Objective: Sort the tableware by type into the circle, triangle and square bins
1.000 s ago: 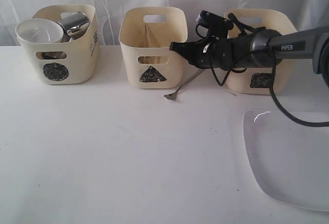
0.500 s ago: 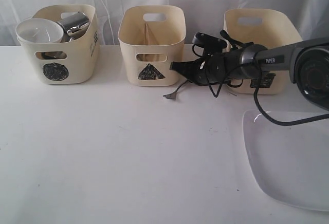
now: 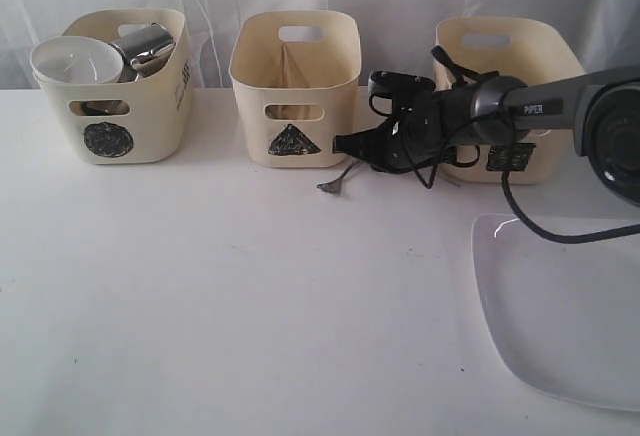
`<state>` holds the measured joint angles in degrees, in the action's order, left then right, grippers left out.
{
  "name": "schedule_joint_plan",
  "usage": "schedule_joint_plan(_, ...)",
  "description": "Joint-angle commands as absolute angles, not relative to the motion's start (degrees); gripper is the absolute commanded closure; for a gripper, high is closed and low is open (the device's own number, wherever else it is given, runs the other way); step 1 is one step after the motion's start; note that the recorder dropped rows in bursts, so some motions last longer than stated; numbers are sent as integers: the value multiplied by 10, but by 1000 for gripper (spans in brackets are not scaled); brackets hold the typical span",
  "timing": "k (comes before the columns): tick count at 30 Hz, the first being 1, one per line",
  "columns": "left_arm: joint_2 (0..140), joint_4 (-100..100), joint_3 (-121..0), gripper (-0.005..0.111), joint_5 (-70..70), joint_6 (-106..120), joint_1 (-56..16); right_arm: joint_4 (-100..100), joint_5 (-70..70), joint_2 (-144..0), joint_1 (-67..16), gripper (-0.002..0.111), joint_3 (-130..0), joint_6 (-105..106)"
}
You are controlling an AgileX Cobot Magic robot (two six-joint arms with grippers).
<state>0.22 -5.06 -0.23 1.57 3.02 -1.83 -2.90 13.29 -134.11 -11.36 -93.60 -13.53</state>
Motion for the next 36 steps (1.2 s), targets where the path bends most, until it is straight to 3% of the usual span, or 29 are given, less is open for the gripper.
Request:
schedule_joint_plan(1,0,-58,0,105,15,31,-21,-28,158,-1314,-109,108,-881,-123)
schedule_joint_plan(9,0,-58,0,105,15,31,-21,-29,134,-1252,-150,106,-827,-122)
schedule_joint_plan(18,0,-58,0,105,15,31,-21,-31,170,-1237,-197,72,-827,-183)
schedule_joint_plan(22,0,-58,0,105,15,31,-21,-27,179,-1230,-206,71,-827,-141)
schedule_joint_plan(27,0,-58,0,105,15,31,-21,-17,213,-1212,-229,71,-827,138)
schedule_joint_plan(36,0,-58,0,105,15,31,-21,139,170,-1214,-262,71,-827,212)
